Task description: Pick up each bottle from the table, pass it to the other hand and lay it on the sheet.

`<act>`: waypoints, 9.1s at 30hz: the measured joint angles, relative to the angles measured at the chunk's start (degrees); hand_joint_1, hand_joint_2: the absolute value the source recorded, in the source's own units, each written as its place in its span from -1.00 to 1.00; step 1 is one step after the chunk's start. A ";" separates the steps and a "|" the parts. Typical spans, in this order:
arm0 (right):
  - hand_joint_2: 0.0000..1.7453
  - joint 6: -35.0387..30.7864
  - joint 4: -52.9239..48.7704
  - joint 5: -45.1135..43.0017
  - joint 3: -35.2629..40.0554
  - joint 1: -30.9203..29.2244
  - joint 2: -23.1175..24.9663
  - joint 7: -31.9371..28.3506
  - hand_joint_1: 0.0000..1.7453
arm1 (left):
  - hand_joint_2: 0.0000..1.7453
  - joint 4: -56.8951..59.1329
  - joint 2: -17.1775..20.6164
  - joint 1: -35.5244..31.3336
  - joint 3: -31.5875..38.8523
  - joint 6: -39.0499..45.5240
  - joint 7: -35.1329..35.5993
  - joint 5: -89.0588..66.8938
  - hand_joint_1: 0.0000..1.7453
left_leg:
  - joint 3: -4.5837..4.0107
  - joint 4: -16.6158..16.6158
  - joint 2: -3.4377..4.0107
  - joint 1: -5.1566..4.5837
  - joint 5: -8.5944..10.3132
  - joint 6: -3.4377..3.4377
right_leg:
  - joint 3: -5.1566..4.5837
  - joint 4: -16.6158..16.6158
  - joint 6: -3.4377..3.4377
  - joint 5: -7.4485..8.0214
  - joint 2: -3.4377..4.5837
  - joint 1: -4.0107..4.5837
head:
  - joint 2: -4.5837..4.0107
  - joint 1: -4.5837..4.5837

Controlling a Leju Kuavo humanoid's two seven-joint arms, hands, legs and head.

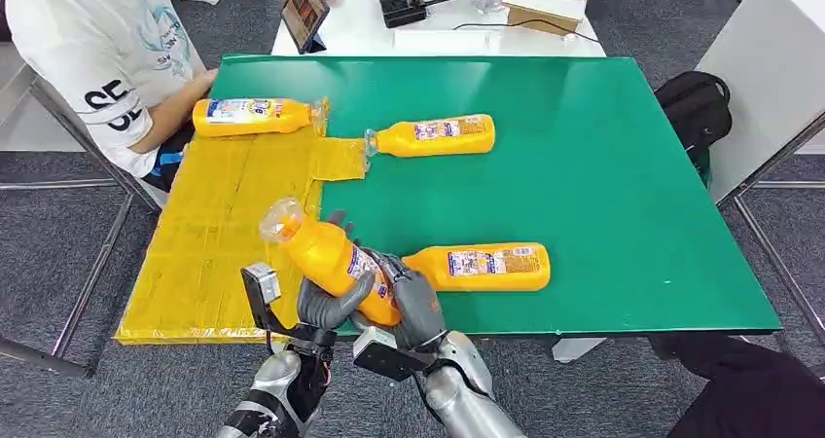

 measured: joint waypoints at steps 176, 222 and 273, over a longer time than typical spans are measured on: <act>1.00 5.68 -19.04 6.60 -2.60 -1.29 -14.27 17.14 -1.00 | 1.00 -23.29 4.72 2.56 17.64 42.86 -1.84 -18.78 -1.00 | -0.14 0.01 -0.08 -0.03 0.06 0.04 | -0.02 -0.04 0.02 0.03 -0.03 -0.04 | 0.00 0.02; 1.00 22.71 6.10 8.65 -3.87 -15.78 -28.67 23.52 0.52 | 1.00 -17.07 3.28 2.77 8.26 40.83 -1.79 -19.89 -1.00 | 0.20 0.01 -0.03 -0.09 0.10 0.12 | 0.29 -0.04 0.10 0.11 0.00 -0.11 | 0.00 0.02; 1.00 -0.48 -23.91 -7.65 -18.88 1.58 -11.21 8.22 1.00 | 1.00 -11.82 2.23 2.16 8.28 40.98 -1.79 -18.86 -1.00 | 0.01 0.01 -0.07 -0.04 0.10 0.10 | 0.14 -0.04 0.09 0.08 -0.03 -0.04 | 0.00 0.02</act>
